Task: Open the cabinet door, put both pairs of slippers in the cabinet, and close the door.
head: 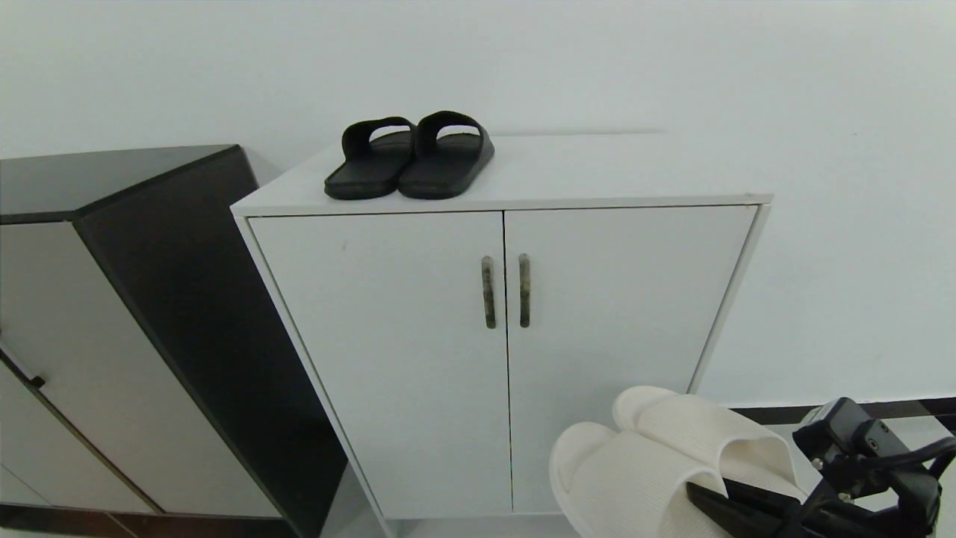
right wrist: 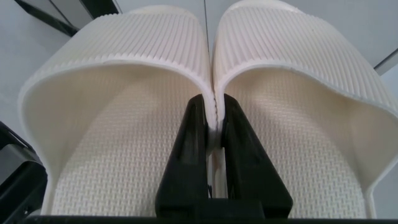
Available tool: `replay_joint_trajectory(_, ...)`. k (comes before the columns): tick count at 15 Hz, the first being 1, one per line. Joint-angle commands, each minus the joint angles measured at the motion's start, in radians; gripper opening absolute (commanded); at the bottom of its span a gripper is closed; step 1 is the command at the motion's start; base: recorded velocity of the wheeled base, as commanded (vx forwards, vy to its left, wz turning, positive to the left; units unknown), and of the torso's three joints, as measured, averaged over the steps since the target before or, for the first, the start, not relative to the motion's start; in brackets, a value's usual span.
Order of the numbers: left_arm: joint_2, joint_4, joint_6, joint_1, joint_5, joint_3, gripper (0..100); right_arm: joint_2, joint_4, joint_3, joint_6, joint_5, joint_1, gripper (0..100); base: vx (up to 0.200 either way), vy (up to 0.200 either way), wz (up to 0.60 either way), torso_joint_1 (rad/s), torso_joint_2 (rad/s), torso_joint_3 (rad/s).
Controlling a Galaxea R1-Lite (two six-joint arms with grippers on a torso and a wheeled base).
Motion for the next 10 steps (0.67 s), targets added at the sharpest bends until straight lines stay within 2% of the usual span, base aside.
replay_joint_trajectory(1, 0.249, -0.058, 0.01, -0.008, -0.139, -0.082, 100, 0.003, 0.0, -0.003, 0.001, 0.0, 0.0, 0, 0.0, 0.0, 0.0, -0.119, 0.46, 0.344)
replay_joint_trajectory(2, 0.318, -0.083, 0.011, -0.01, -0.202, -0.101, 100, 0.003, 0.0, -0.003, -0.001, 0.003, 0.0, 0, 0.0, 0.0, 0.0, -0.11, 0.45, 0.339)
replay_joint_trajectory(3, 0.318, -0.083, 0.011, -0.01, -0.202, -0.101, 100, 0.003, 0.0, -0.003, -0.001, 0.003, 0.0, 0, 0.0, 0.0, 0.0, -0.1, 0.45, 0.344)
replay_joint_trajectory(4, 0.493, -0.156, 0.037, -0.031, -0.304, -0.136, 100, 0.019, 0.0, 0.0, 0.001, 0.008, 0.0, 0, 0.0, 0.0, 0.0, -0.09, 0.44, 0.349)
replay_joint_trajectory(6, 0.66, -0.232, 0.074, -0.047, -0.292, -0.201, 100, 0.03, -0.001, -0.009, 0.001, 0.006, 0.0, 0, 0.0, 0.0, 0.0, -0.061, 0.45, 0.371)
replay_joint_trajectory(7, 0.734, -0.285, 0.071, -0.065, -0.289, -0.248, 100, 0.039, 0.0, -0.041, 0.002, 0.003, -0.002, 0, 0.0, 0.0, 0.0, -0.041, 0.45, 0.378)
replay_joint_trajectory(9, 0.761, -0.291, 0.068, -0.145, -0.284, -0.288, 100, 0.072, -0.003, -0.077, 0.002, -0.001, -0.005, 0, 0.0, 0.0, 0.0, -0.022, 0.35, 0.327)
replay_joint_trajectory(10, 0.758, -0.291, 0.07, -0.2, -0.248, -0.297, 100, 0.088, -0.006, -0.104, 0.002, -0.001, -0.008, 0, 0.0, 0.0, 0.0, -0.012, 0.15, 0.144)
